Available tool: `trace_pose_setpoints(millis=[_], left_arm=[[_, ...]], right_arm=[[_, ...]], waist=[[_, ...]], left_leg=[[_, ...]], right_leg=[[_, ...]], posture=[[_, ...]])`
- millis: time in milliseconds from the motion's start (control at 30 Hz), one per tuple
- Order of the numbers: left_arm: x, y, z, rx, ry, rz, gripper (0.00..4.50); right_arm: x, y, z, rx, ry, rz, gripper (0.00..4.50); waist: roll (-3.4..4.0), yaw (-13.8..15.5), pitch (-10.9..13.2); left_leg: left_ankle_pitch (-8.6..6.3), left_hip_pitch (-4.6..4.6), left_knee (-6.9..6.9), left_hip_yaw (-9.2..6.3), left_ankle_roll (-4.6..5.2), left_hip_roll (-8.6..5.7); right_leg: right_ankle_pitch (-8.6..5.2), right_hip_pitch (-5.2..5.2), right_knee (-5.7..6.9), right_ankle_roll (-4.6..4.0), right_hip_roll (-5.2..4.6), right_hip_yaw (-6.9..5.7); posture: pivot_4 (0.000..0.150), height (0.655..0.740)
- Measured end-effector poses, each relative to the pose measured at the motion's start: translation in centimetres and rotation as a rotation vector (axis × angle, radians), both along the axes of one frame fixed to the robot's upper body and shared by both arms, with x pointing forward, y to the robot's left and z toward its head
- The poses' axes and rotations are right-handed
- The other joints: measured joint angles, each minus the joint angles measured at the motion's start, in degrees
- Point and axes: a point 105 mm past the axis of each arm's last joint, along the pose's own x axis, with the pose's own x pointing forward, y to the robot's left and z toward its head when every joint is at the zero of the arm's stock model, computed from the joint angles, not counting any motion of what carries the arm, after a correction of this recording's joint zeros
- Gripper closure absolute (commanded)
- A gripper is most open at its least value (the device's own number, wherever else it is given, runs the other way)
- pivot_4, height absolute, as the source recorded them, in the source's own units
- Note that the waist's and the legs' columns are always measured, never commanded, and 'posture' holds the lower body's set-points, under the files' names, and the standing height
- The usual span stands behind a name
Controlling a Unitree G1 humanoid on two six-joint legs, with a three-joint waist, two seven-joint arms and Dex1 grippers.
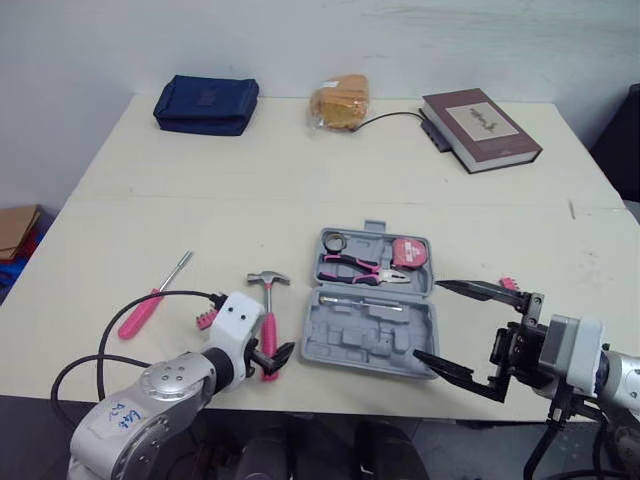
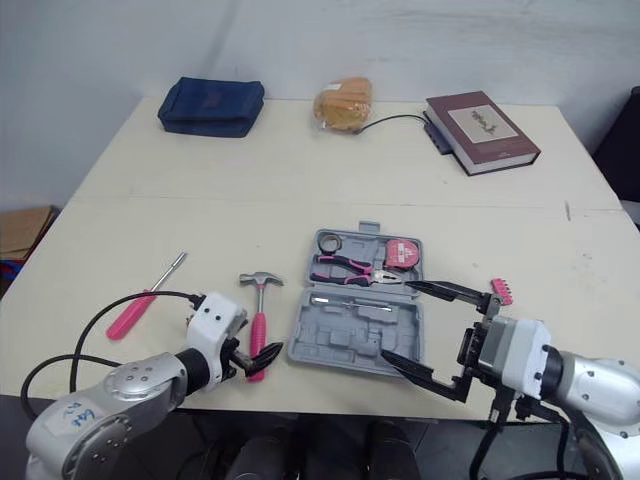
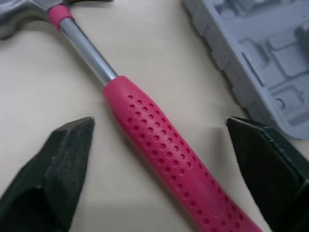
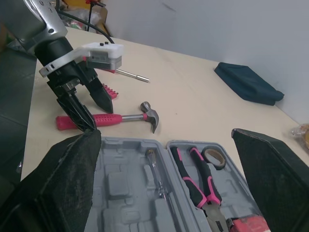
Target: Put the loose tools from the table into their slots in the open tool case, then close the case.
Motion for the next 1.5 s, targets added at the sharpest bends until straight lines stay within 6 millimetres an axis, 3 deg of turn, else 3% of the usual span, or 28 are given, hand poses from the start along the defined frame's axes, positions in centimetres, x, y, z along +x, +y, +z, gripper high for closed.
trace_pose_setpoints(millis=[167,233,567,733,900,1100,1267,1400,1500], left_arm=[[0.3,0.7,-0.1,0.032,0.000,0.055,3.49],[0.3,0.8,-0.1,0.036,-0.005,0.067,3.95],[0.6,1.1,0.2,0.028,-0.048,0.096,3.95],[2.0,1.1,1.4,-0.012,-0.163,0.061,3.95],[3.0,-0.5,4.7,-0.056,-0.347,-0.172,3.95],[3.6,-4.0,8.0,-0.103,-0.479,-0.608,3.95],[2.7,-7.5,7.7,-0.062,-0.334,-1.081,3.95],[3.1,-10.4,7.3,-0.058,-0.270,-1.200,3.95],[2.8,-11.8,6.7,0.056,-0.239,-1.327,3.95]], right_arm=[[0.6,-0.1,0.7,-0.007,0.005,-0.016,0.00],[0.7,-0.2,0.7,-0.008,0.016,-0.022,0.00],[0.8,-0.7,0.8,-0.019,0.017,-0.046,0.00],[0.7,-1.3,0.5,-0.038,0.024,-0.074,0.00],[0.3,-3.0,0.3,-0.086,0.013,-0.132,0.00],[-0.4,-4.6,0.1,-0.101,0.016,-0.201,0.00],[-2.3,-5.7,-1.4,-0.101,0.067,-0.303,0.00],[-3.6,-6.0,-2.0,-0.104,0.087,-0.358,0.00],[-4.4,-5.9,-2.4,-0.100,0.095,-0.388,0.00]], waist=[[0.02,0.0,0.0],[0.01,0.0,0.0],[0.00,0.0,0.0],[-0.06,0.0,0.0],[-0.13,0.0,0.1],[-0.12,0.1,0.1],[-0.08,0.6,0.1],[-0.16,0.1,0.1],[-0.15,-0.2,0.1]], left_leg=[[0.01,-0.01,-0.02,-0.01,-0.02,0.00],[0.01,-0.02,-0.02,-0.03,-0.03,0.01],[0.01,-0.02,-0.02,-0.04,-0.02,0.02],[0.02,-0.11,-0.02,-0.06,-0.03,0.03],[0.00,-0.17,-0.02,0.02,-0.01,-0.01],[0.03,-0.13,-0.02,0.05,0.00,0.00],[0.06,-0.16,-0.03,0.08,-0.07,-0.26],[0.10,-0.18,-0.01,0.09,0.01,-0.34],[0.10,-0.14,-0.04,0.10,-0.01,-0.33]], right_leg=[[-0.02,0.00,-0.01,-0.04,0.00,-0.01],[-0.03,0.00,-0.01,-0.05,0.00,-0.02],[-0.03,0.01,0.00,-0.05,0.00,-0.02],[-0.05,-0.06,0.01,-0.09,0.02,-0.06],[-0.03,-0.07,-0.07,-0.06,-0.01,-0.17],[-0.02,-0.07,-0.04,-0.03,0.05,-0.34],[-0.01,-0.10,-0.06,0.00,0.23,-0.31],[0.06,-0.09,-0.07,0.12,0.24,-0.19],[0.05,-0.11,-0.08,0.12,0.29,-0.15]], posture=[[0.150,0.7400],[0.150,0.7400],[0.150,0.7400],[0.150,0.7400],[0.150,0.7400],[0.150,0.7400],[0.150,0.7400],[0.150,0.7400],[0.150,0.7400]])
